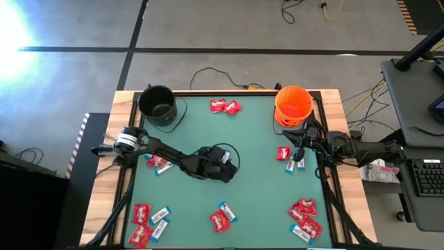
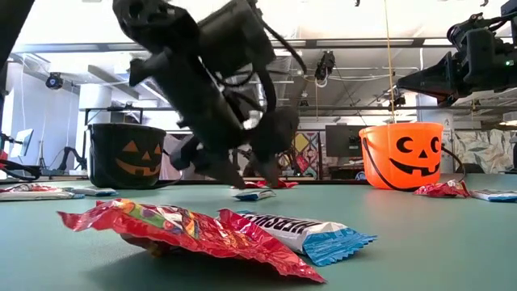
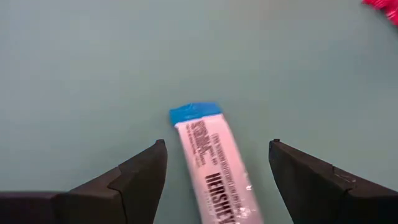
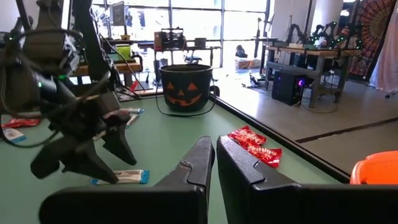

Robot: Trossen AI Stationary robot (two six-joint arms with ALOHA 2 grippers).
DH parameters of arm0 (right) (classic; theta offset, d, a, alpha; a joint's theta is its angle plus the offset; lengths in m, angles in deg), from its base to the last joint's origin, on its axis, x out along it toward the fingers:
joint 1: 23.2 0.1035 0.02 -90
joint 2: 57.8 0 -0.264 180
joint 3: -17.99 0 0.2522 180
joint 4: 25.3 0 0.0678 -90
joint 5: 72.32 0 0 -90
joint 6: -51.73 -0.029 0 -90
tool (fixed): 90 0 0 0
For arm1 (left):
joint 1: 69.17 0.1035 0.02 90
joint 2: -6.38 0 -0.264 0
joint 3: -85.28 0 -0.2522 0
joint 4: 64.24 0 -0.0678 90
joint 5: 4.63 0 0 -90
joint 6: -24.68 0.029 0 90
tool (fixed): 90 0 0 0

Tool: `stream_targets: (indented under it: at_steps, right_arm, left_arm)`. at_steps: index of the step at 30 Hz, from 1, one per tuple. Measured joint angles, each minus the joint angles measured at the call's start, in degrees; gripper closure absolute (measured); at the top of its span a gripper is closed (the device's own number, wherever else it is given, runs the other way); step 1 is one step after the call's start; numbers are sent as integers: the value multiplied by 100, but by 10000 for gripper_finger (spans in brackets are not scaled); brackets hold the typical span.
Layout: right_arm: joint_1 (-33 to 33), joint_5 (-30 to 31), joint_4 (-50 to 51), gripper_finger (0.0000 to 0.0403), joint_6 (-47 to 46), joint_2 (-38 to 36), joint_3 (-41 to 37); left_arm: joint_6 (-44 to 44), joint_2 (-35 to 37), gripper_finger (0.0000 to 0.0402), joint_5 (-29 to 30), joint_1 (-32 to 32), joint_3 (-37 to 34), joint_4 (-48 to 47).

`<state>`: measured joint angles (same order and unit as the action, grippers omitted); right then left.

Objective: Sort candy by brand, put in halloween buckets
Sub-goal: Put the white chocolate into the black bucket

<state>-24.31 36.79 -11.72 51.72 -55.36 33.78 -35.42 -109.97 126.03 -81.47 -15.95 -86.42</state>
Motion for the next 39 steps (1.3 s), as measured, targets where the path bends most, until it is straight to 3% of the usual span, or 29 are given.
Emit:
stream_targets:
  at_steps: [8, 12, 20, 25, 30, 34, 39]
  right_arm:
    - [-2, 2, -5, 385, 0, 0, 0]
    - [-1, 2, -7, 385, 0, 0, 0]
    - [-2, 2, -7, 385, 0, 0, 0]
    - [-2, 1, -9, 385, 0, 1, 0]
    - [-2, 2, -9, 385, 0, 0, 0]
    - [-1, 2, -9, 385, 1, 1, 0]
    - [-2, 0, -9, 385, 2, 0, 0]
  left_arm:
    - [76, -752, 137, 345, -34, 460, 85]
    - [-9, -1085, 142, 350, -37, 927, -491]
    - [-94, -1299, 240, 170, -39, 1447, -1292]
    - [149, -1222, 305, 78, -41, 1442, -1353]
    - [443, -975, 305, -33, -61, 1410, -1505]
    - [788, -582, 286, -173, -55, 1357, -2179]
    - [847, 113, 290, 558, 32, 1365, -3450]
